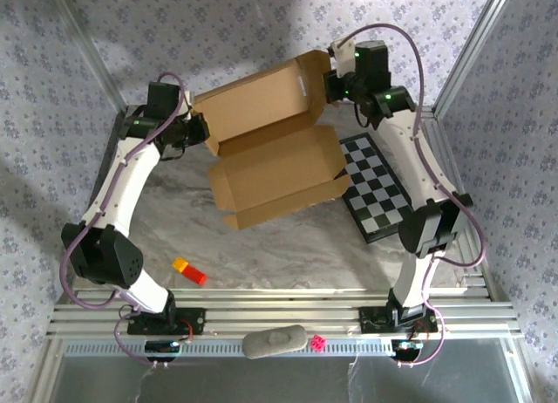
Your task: Fold the paper box
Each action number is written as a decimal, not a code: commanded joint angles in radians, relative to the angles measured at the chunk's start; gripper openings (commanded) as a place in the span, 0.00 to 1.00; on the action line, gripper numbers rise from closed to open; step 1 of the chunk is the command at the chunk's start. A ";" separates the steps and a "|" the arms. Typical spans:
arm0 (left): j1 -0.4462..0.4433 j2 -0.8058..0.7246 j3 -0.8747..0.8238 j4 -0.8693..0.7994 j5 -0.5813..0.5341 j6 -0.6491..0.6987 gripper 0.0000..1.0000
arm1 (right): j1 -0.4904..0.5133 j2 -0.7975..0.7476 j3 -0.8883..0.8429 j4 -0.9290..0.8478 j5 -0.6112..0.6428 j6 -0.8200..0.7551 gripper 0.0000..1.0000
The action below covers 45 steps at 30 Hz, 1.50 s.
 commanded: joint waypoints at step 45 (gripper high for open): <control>0.069 0.077 0.078 0.000 0.224 0.205 0.00 | -0.352 0.023 -0.044 0.322 -1.114 0.740 0.66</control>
